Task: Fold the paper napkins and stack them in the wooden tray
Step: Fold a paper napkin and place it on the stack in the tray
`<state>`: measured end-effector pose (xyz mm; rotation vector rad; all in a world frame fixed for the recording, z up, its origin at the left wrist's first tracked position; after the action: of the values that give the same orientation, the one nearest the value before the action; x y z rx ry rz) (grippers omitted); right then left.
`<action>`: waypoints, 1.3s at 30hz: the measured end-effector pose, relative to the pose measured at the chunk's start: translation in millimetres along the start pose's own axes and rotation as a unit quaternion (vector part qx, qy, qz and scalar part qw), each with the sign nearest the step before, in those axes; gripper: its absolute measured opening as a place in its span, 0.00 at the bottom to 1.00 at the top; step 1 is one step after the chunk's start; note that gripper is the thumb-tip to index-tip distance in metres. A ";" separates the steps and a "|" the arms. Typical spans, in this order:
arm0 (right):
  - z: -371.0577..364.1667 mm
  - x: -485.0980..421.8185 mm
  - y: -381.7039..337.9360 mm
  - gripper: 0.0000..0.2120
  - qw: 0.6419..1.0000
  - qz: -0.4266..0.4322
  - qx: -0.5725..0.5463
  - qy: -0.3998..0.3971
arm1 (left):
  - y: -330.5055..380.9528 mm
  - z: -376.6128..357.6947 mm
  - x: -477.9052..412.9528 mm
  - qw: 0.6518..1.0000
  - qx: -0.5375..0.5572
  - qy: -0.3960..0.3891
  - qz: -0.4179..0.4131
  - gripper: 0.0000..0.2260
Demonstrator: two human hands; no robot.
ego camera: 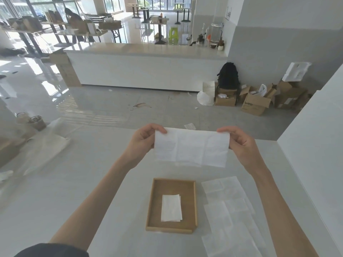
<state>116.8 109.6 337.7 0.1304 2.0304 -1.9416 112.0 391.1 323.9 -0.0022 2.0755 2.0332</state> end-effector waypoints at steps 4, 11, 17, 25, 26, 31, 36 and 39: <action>0.4 -2.6 0.1 0.26 1.000 0.004 -0.005 0.005 | 6.7 4.7 1.2 1.000 -0.005 -0.006 -0.003 0.14; -8.6 -5.0 1.8 0.13 0.998 -0.036 -0.043 -0.007 | 13.4 13.0 6.4 0.999 -0.020 -0.010 -0.027 0.10; -11.2 -6.3 -2.4 0.08 0.998 -0.002 0.025 0.053 | 15.3 21.6 12.2 0.999 -0.016 -0.013 -0.041 0.15; -47.2 -18.1 -38.7 0.07 0.978 0.010 0.201 -0.054 | 16.2 22.0 15.7 0.982 -0.182 0.026 -0.033 0.13; -61.0 -21.2 -45.1 0.08 0.966 0.005 0.239 -0.099 | 17.5 6.8 12.6 0.972 -0.233 -0.016 -0.038 0.16; -106.8 -35.0 -71.8 0.10 0.914 -0.023 0.334 -0.229 | 7.8 -61.5 5.0 0.968 -0.157 -0.196 0.022 0.19; -111.5 -50.5 -100.2 0.07 0.889 -0.022 0.382 -0.252 | -7.7 -68.2 10.0 0.978 -0.083 -0.188 0.045 0.09; -99.5 -59.1 -111.3 0.07 0.926 0.015 0.323 -0.194 | -13.0 -63.6 18.7 0.986 -0.060 -0.150 0.050 0.05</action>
<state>123.4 209.4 463.3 -0.0701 1.0879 -2.3189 85.4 331.0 308.4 0.3719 1.7992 2.0641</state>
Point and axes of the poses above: each hand's wrist, its own x-axis away from the middle knuckle, its own z-axis out of the back of the hand, y = z × x, the point moved 9 cm from there along -x, towards the middle knuckle, and after that the axes turned 6 degrees about -x, right-handed, at the moved point
